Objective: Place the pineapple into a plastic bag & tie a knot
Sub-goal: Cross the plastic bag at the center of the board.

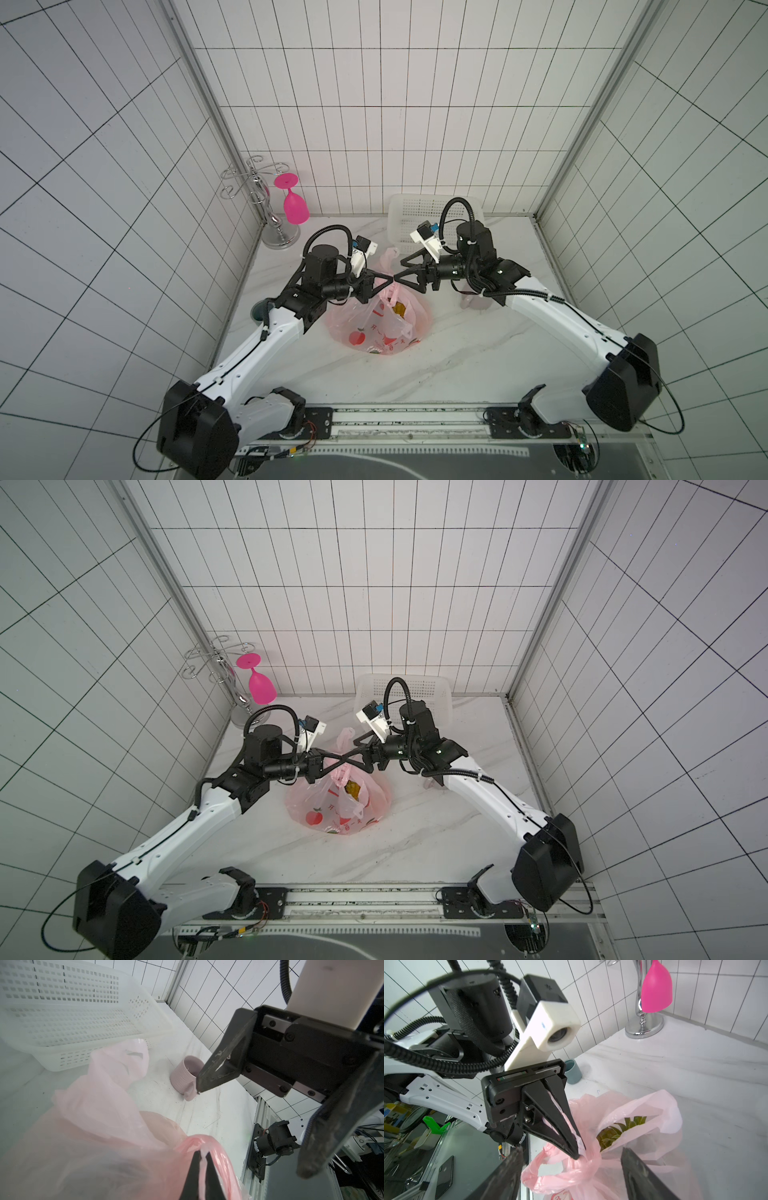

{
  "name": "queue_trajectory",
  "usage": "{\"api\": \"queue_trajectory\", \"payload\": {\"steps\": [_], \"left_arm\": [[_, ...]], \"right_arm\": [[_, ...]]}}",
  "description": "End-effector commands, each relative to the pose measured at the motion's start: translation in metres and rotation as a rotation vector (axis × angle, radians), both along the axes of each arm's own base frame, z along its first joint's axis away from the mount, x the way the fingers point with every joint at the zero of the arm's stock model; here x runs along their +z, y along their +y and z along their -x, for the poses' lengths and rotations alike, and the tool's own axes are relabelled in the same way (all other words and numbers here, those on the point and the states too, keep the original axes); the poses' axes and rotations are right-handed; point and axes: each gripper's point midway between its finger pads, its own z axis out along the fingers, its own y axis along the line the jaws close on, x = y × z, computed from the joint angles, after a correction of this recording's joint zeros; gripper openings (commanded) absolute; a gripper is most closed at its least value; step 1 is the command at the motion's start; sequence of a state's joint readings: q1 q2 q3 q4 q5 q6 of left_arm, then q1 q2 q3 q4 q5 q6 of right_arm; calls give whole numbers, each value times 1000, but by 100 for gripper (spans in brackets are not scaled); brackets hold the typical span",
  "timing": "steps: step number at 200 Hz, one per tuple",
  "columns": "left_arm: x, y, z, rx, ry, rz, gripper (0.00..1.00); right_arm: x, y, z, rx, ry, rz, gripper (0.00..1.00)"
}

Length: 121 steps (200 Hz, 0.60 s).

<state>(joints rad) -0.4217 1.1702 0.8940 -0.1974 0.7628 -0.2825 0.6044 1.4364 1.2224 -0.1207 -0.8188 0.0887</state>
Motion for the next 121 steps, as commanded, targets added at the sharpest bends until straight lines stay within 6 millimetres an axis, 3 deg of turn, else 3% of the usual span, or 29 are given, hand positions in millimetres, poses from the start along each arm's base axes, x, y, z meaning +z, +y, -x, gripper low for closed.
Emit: {"api": "queue_trajectory", "payload": {"steps": [1, 26, 85, 121], "left_arm": [[21, -5, 0, -50, -54, 38, 0], [24, -5, 0, -51, -60, 40, 0], [22, -5, 0, -59, -47, 31, 0], [23, -4, 2, -59, -47, 28, 0]], "right_arm": [[21, 10, 4, 81, -83, -1, 77], [2, 14, 6, 100, -70, 51, 78], [-15, 37, 21, 155, -71, 96, 77], [-21, 45, 15, 120, -74, 128, 64]]}}
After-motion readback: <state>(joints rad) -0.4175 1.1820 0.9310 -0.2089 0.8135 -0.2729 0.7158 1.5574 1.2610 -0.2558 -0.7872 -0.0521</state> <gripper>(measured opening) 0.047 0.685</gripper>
